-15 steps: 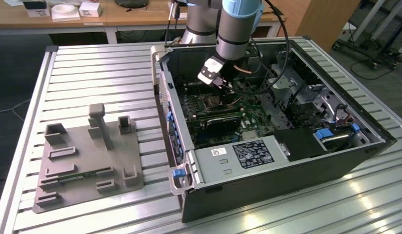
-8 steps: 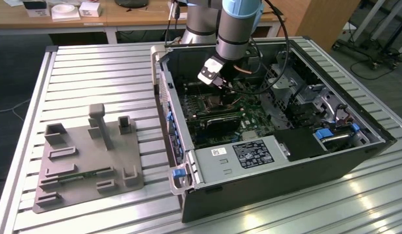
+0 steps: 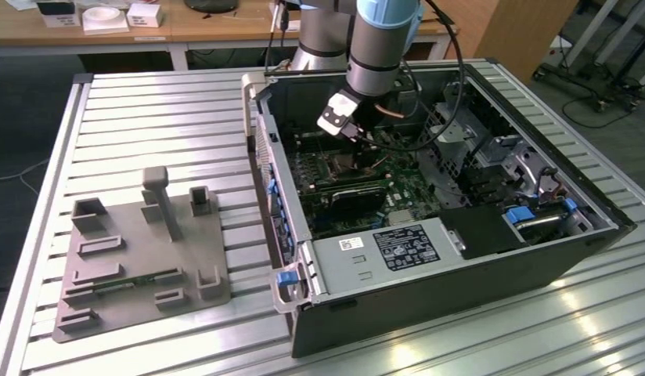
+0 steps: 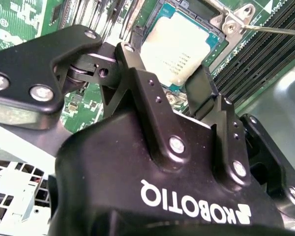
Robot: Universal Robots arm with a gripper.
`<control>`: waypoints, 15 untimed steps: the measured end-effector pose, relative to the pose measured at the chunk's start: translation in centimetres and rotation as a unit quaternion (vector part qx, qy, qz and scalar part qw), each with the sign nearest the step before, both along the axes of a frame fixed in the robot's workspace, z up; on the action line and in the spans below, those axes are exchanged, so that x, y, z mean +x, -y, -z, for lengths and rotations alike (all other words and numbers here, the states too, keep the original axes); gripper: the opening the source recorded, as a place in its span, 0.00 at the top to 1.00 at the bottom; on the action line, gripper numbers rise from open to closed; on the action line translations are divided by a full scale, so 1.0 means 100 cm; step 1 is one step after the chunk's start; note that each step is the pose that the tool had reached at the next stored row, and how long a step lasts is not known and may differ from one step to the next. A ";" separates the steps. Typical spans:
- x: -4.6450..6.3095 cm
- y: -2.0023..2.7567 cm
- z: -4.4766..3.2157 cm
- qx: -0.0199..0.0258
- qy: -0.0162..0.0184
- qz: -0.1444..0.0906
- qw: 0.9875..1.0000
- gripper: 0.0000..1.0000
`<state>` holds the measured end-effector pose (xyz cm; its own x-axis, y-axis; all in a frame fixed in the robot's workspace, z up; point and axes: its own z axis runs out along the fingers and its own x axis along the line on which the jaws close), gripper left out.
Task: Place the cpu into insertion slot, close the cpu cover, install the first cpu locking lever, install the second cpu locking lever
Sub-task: 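Place the cpu into insertion slot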
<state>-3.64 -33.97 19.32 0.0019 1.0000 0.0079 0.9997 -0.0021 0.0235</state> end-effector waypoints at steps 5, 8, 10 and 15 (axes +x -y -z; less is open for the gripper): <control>0.000 0.0000 -0.0031 0.000 0.000 0.000 1.000 0.38; 0.000 0.0000 -0.0059 0.000 0.000 0.000 1.000 0.38; 0.000 0.0000 -0.0086 0.000 -0.001 0.000 1.000 0.38; 0.000 -0.0001 -0.0185 0.000 -0.002 0.000 1.000 0.40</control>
